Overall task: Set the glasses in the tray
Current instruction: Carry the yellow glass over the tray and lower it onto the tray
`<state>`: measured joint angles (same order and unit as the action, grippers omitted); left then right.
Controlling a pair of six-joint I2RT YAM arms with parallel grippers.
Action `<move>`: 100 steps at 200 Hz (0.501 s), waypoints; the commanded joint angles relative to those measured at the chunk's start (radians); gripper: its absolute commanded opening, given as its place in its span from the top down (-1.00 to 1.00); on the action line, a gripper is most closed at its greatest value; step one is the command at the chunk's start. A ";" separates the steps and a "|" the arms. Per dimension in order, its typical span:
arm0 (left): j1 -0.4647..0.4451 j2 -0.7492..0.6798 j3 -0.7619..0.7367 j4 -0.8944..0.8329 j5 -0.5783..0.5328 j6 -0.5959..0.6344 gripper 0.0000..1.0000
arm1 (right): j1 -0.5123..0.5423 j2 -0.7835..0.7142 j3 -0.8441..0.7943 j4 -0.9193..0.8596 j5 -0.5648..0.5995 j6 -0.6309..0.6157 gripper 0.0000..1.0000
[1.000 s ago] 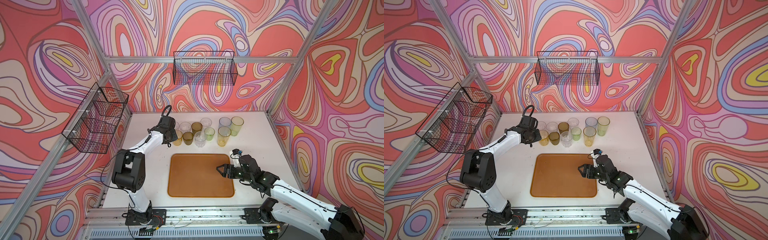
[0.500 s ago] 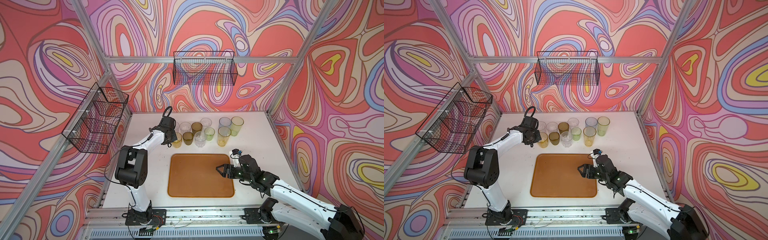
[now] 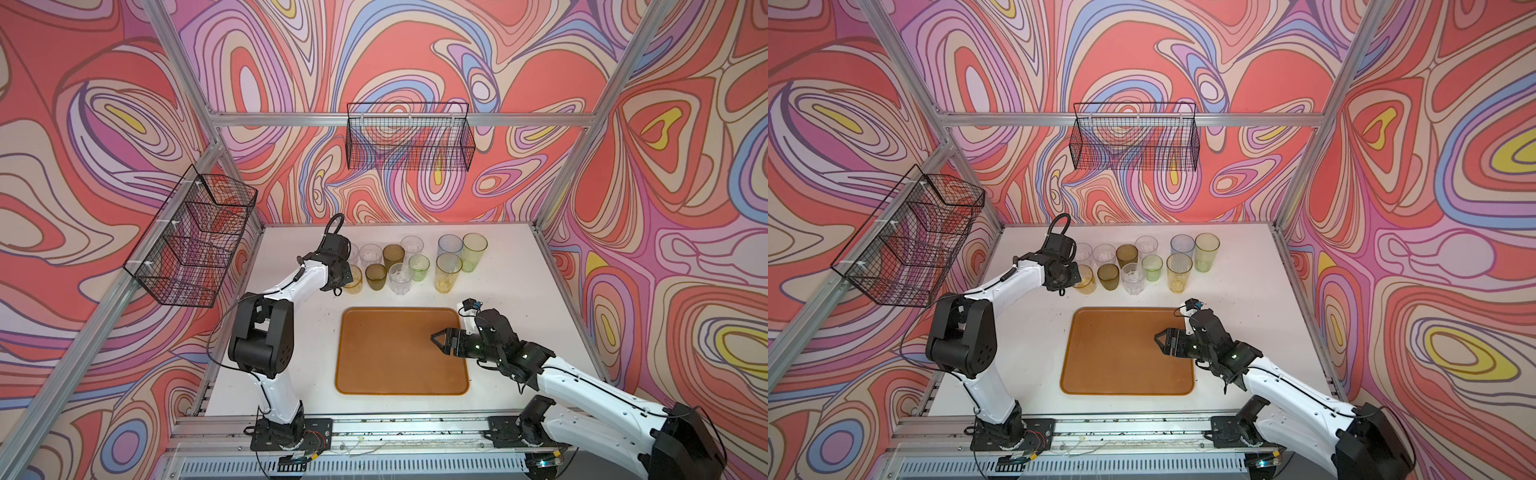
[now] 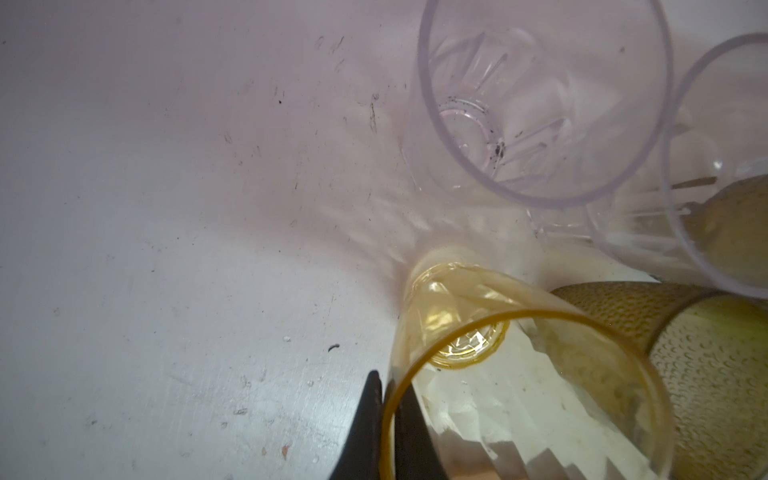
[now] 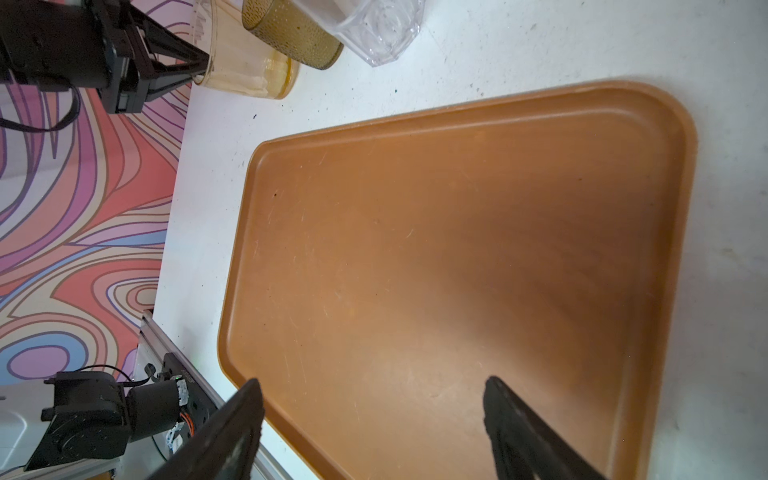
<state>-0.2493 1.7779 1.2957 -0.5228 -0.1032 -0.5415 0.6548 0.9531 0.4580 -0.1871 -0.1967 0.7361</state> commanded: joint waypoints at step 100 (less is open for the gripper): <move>-0.079 -0.583 -0.288 -0.214 -0.048 -0.039 1.00 | -0.003 0.003 0.006 0.052 -0.031 0.046 -0.69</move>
<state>-0.2806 1.3106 1.0565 -0.6319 -0.1066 -0.5468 0.6548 0.9668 0.4580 -0.1589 -0.2035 0.7677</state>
